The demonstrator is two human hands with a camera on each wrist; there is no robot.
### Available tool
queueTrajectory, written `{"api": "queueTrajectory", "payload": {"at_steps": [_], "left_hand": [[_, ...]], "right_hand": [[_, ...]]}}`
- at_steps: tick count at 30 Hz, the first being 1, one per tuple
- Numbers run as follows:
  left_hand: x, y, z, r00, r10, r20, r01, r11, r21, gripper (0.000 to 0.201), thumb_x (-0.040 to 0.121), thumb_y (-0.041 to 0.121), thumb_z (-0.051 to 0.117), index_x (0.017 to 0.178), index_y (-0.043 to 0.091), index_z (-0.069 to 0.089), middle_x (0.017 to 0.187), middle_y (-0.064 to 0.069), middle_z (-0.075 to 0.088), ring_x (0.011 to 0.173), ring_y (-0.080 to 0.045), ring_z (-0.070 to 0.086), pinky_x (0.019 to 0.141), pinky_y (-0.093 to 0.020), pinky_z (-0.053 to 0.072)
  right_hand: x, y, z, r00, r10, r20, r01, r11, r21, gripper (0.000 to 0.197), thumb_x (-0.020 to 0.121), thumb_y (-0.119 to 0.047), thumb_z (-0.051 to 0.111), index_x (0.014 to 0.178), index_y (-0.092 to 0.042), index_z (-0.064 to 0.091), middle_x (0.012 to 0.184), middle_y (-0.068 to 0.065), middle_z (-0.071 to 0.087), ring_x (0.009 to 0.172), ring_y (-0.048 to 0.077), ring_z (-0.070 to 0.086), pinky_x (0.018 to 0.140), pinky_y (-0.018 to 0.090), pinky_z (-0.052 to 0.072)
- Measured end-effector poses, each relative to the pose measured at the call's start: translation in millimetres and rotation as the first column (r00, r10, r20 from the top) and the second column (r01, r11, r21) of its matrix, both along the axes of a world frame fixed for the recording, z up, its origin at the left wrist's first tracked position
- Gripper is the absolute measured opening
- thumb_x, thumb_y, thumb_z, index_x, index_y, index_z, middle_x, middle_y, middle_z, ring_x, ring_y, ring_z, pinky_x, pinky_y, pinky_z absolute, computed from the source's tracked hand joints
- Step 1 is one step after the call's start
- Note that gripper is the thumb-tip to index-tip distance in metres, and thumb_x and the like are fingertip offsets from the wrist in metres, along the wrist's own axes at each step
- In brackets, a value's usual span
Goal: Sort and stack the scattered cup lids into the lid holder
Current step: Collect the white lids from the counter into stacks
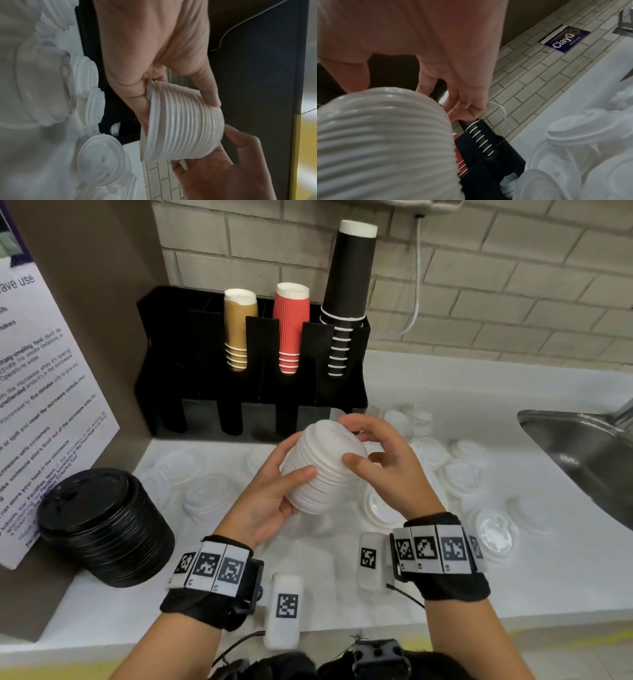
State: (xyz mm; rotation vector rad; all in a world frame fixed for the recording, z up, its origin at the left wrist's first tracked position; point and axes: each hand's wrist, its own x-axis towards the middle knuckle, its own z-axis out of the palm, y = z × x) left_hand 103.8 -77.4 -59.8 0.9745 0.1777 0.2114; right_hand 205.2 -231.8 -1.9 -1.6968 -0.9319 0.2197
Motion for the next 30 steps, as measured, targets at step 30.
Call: {"api": "queueTrajectory", "payload": {"at_steps": [30], "left_hand": [[-21.4,37.4,10.6,0.955,0.248,0.16,-0.231,0.966,-0.12,0.101,0.046,0.038,0.097,0.135,0.028,0.051,0.131,0.0,0.064,0.121,-0.02,0.061,0.091,-0.037,0.056]], "right_hand": [[75.4,36.6,-13.8,0.922,0.274,0.274,0.157,0.384,-0.91,0.059,0.085,-0.032,0.068,0.138,-0.022,0.044,0.134,0.008,0.049,0.121,0.025,0.049,0.098,0.032,0.038]]}}
